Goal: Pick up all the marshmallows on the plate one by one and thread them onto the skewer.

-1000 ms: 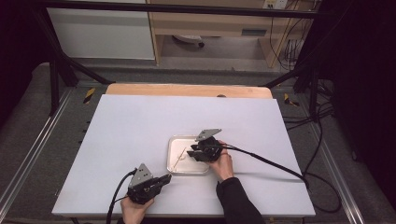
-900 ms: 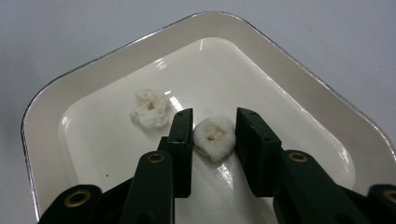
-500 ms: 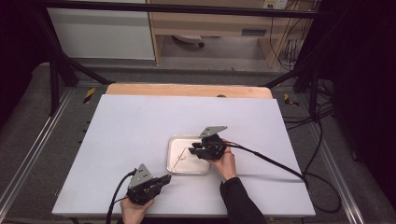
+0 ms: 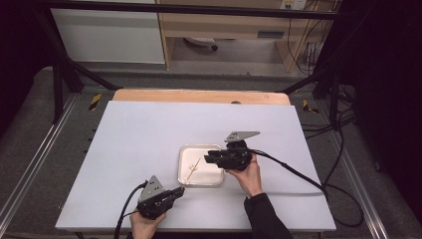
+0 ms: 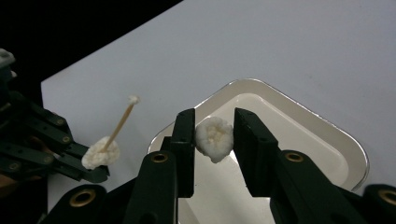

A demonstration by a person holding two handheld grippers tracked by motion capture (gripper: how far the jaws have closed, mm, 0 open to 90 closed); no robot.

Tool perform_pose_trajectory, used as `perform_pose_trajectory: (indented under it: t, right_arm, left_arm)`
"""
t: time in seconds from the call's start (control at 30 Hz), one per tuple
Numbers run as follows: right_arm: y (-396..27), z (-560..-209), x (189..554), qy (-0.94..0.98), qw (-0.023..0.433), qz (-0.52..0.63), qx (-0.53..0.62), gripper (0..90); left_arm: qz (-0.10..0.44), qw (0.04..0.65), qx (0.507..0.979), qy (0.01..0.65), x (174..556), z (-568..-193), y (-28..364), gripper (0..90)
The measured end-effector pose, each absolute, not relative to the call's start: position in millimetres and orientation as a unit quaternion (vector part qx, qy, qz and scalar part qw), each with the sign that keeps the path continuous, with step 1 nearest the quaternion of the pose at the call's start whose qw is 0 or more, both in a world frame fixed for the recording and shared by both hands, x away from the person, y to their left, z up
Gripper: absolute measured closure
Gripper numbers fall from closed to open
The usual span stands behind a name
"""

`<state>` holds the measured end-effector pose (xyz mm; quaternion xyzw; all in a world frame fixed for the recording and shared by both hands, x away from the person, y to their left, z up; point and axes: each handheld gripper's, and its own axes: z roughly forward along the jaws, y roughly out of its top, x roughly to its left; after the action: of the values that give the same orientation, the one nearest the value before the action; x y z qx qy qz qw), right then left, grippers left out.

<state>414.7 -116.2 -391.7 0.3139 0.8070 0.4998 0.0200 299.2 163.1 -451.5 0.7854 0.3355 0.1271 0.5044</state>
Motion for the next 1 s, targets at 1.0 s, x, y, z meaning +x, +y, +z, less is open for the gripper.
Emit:
perform_pose_trajectory:
  t: [1.0]
  right_arm:
    - [-145, -372, 399, 0.738, -0.077, 0.592, 0.315, 69.4]
  left_arm:
    - [0.129, 0.513, 0.792, 0.304, 296, -450, 145, 88.1]
